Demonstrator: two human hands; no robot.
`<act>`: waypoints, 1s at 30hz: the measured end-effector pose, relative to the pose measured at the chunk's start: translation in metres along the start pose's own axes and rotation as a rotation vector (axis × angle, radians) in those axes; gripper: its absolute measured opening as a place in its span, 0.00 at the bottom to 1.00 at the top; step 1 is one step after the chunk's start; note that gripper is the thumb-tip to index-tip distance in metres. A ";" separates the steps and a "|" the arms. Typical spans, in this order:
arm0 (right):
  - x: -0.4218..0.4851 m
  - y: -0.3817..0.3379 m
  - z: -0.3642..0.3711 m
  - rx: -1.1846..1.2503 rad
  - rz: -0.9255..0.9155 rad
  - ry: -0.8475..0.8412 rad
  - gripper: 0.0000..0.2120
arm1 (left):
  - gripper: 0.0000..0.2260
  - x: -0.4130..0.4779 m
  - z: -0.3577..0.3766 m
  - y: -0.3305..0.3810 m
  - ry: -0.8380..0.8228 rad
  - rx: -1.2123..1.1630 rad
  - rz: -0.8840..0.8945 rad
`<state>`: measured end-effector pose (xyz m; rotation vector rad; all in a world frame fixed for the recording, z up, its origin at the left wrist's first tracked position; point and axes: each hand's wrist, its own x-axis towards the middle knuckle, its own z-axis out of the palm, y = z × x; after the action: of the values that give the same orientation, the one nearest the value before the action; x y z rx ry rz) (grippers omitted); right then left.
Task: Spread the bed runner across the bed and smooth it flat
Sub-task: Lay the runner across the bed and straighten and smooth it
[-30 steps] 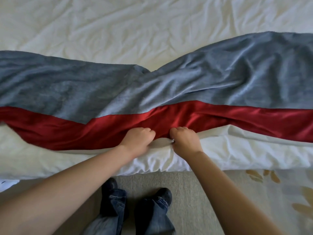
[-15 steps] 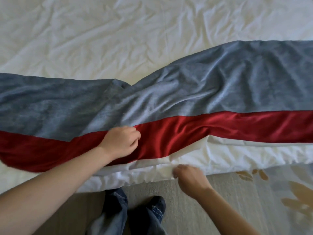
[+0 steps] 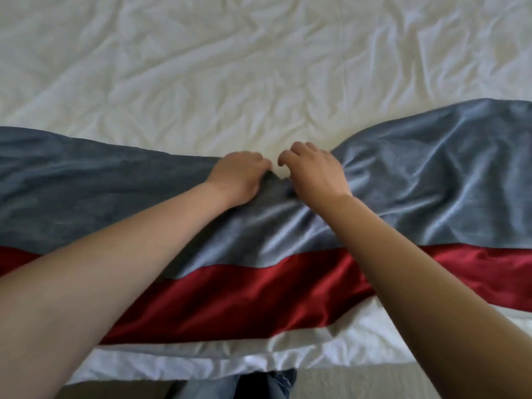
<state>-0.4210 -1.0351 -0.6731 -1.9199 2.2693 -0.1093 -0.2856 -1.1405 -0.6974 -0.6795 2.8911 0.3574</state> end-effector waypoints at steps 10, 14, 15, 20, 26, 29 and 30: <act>0.049 -0.007 0.038 0.143 0.093 -0.544 0.13 | 0.13 0.007 0.013 -0.041 -0.104 0.083 0.260; 0.073 -0.012 0.033 0.146 0.140 -0.501 0.14 | 0.13 0.011 0.007 -0.063 -0.053 -0.010 0.236; 0.085 -0.016 0.030 0.131 0.141 -0.456 0.13 | 0.11 0.011 0.003 -0.071 -0.037 -0.027 0.200; 0.164 -0.049 0.007 0.007 -0.036 -0.092 0.08 | 0.10 0.021 -0.035 -0.132 0.108 0.008 -0.060; 0.231 -0.084 0.004 -0.002 0.011 0.014 0.10 | 0.09 0.040 -0.062 -0.184 0.150 0.155 -0.224; 0.214 -0.069 0.017 -0.001 0.029 -0.074 0.13 | 0.08 0.047 -0.053 -0.167 0.076 0.177 -0.311; 0.205 -0.058 0.021 -0.016 0.016 -0.099 0.13 | 0.08 0.047 -0.050 -0.161 0.082 0.175 -0.323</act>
<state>-0.3939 -1.2457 -0.7003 -1.8705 2.2272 0.0059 -0.2586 -1.3133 -0.6907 -1.1280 2.7741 0.0363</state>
